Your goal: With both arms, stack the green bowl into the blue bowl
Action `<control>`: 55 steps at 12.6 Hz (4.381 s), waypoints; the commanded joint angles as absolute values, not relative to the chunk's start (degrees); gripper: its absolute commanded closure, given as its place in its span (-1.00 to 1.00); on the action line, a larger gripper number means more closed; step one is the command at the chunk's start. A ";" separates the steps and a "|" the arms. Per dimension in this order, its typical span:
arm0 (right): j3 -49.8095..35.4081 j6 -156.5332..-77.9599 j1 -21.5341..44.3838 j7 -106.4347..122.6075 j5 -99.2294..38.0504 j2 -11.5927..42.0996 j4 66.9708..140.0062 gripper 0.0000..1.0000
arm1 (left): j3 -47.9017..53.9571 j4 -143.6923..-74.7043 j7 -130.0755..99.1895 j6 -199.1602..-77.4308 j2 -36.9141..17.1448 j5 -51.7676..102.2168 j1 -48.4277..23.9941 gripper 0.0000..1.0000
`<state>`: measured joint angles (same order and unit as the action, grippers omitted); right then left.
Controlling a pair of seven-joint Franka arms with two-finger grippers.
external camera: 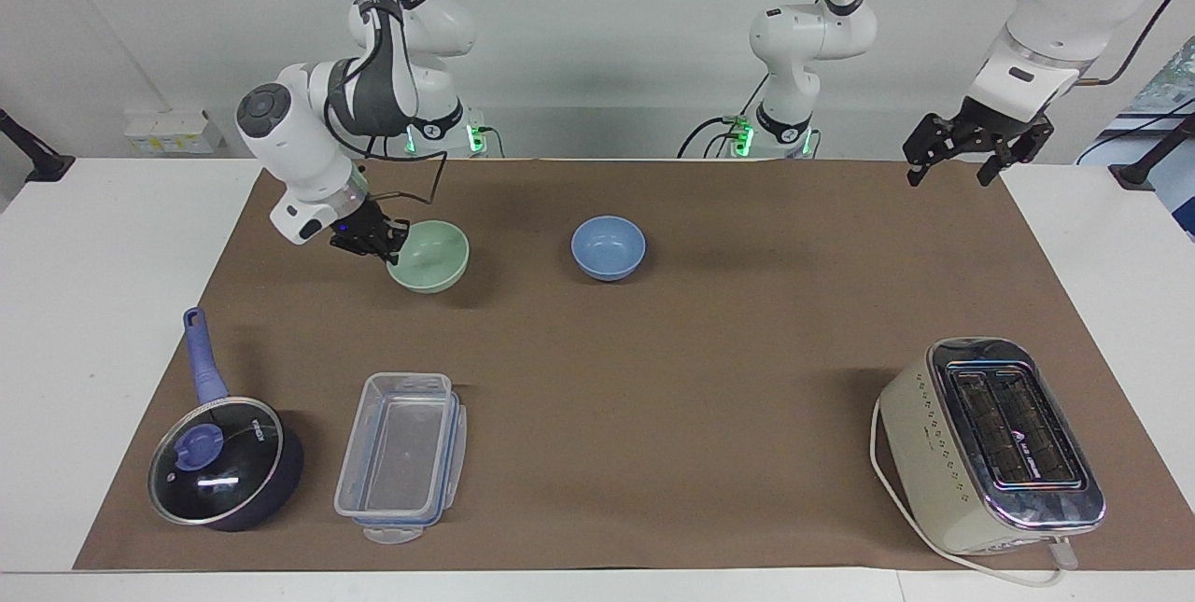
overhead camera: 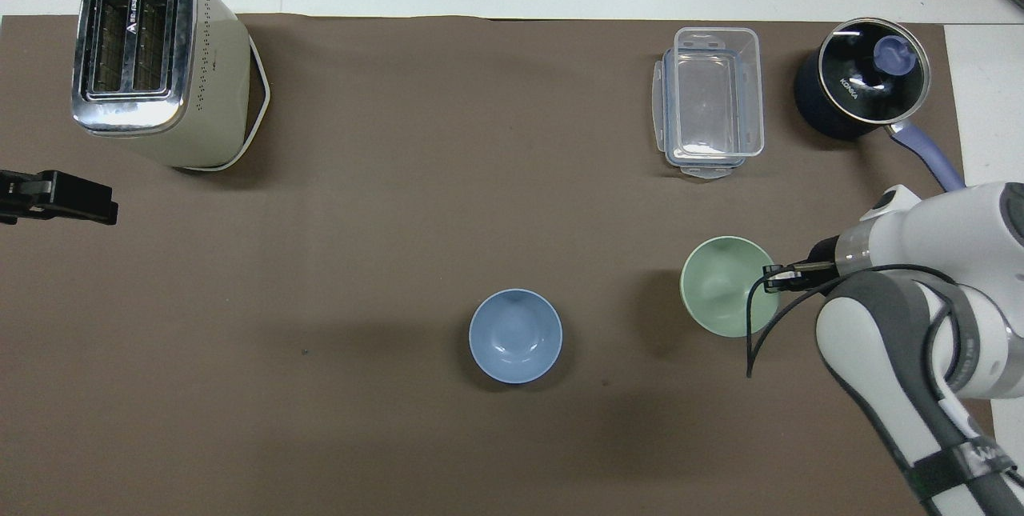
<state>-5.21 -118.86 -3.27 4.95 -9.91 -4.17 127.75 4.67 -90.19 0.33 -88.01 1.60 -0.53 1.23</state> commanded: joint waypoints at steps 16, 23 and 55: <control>-5.45 -129.81 27.33 -24.79 -11.34 -0.09 127.62 1.00 | 5.01 -89.56 0.88 -86.84 1.85 -1.32 1.85 -1.00; -5.45 -132.89 27.60 -24.79 -11.34 1.49 128.50 1.00 | 5.01 -89.56 0.88 -86.84 1.85 -1.32 1.85 -1.00; -4.66 -91.27 -1.67 -15.12 2.28 -0.36 89.15 -1.00 | 5.01 -89.56 0.88 -86.84 1.85 -1.41 1.76 -1.00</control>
